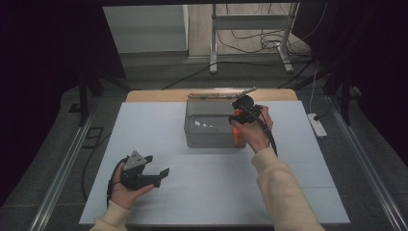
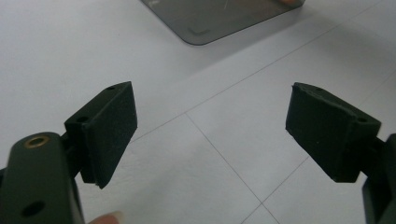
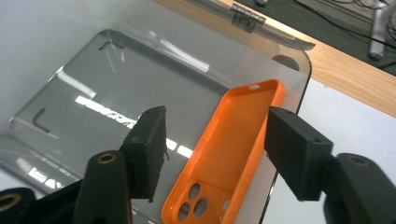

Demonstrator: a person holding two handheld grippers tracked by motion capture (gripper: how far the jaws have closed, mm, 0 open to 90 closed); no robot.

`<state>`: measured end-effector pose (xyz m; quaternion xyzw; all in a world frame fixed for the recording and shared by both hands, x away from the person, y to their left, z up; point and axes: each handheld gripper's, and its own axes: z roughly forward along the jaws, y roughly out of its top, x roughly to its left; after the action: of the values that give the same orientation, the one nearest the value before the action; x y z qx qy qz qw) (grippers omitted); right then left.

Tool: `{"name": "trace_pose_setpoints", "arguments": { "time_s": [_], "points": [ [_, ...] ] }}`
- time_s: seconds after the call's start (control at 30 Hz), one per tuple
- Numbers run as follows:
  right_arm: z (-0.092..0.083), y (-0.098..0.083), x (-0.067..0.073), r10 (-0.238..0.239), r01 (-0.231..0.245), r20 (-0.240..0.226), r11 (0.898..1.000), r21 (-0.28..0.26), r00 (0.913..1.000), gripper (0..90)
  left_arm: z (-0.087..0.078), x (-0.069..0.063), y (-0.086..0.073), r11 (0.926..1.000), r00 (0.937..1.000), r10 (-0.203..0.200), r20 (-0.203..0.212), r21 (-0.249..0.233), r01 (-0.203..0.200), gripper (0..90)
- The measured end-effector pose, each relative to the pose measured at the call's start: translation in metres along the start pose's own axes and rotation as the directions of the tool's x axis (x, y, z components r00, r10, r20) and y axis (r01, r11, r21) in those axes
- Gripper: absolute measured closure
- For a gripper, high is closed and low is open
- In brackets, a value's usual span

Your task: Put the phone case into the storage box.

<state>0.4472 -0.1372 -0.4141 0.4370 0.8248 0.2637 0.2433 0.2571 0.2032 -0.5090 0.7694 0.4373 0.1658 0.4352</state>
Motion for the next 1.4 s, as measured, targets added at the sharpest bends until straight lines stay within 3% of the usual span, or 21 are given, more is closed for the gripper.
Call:
{"name": "trace_pose_setpoints", "arguments": {
  "time_s": [0.2, 0.23, 0.3, 0.43, 0.73, 0.77, 0.83, 1.07, 1.2, 1.4],
  "points": [
    [-0.008, -0.012, -0.005, -0.013, 0.01, -0.062, 0.999, -0.049, 0.998, 35.4, 0.001, 0.0, -0.001, 0.9999, 0.9999, -0.01, 0.013, -0.002, 0.01, 16.5],
    [-0.011, -0.016, -0.006, -0.017, 0.011, -0.098, 0.998, -0.068, 0.995, 34.5, 0.001, -0.001, -0.001, 1.0, 0.9999, -0.008, 0.012, 0.001, 0.008, 16.5],
    [-0.012, -0.017, -0.007, -0.02, 0.012, -0.108, 0.997, -0.074, 0.9939, 34.2, 0.001, -0.001, -0.001, 1.0, 0.9999, -0.008, 0.012, 0.002, 0.008, 16.5],
    [-0.02, -0.027, -0.007, -0.038, 0.018, -0.174, 0.993, -0.114, 0.9839, 33.6, -0.001, 0.0, -0.003, 1.0, 0.9999, -0.008, 0.006, 0.002, 0.008, 16.5],
    [-0.033, -0.046, 0.0, -0.093, 0.048, -0.241, 0.982, -0.184, 0.966, 31.0, -0.005, 0.0, -0.005, 0.9998, 0.9999, -0.013, 0.01, -0.012, 0.013, 16.5],
    [-0.04, -0.055, 0.001, -0.112, 0.055, -0.265, 0.975, -0.213, 0.9577, 30.6, -0.005, -0.001, -0.005, 0.9998, 0.9999, -0.013, 0.009, -0.012, 0.013, 16.5],
    [-0.042, -0.058, 0.002, -0.117, 0.058, -0.268, 0.974, -0.218, 0.9563, 30.5, -0.005, -0.001, -0.005, 0.9999, 0.9999, -0.011, 0.009, -0.012, 0.011, 16.5],
    [-0.06, -0.089, -0.001, -0.148, 0.056, -0.312, 0.956, -0.288, 0.9385, 25.6, -0.002, -0.001, -0.006, 1.0, 0.9999, -0.004, 0.01, -0.006, 0.004, 16.4],
    [-0.066, -0.11, -0.005, -0.143, 0.039, -0.338, 0.955, -0.295, 0.9301, 24.5, -0.001, -0.001, -0.006, 1.0, 0.9999, 0.001, 0.01, -0.008, -0.001, 16.4],
    [-0.075, -0.145, -0.021, -0.11, 0.0, -0.347, 0.954, -0.301, 0.9315, 21.7, -0.001, -0.001, -0.008, 0.9998, 0.9994, -0.013, 0.033, -0.015, 0.014, 16.0]
  ]
}}
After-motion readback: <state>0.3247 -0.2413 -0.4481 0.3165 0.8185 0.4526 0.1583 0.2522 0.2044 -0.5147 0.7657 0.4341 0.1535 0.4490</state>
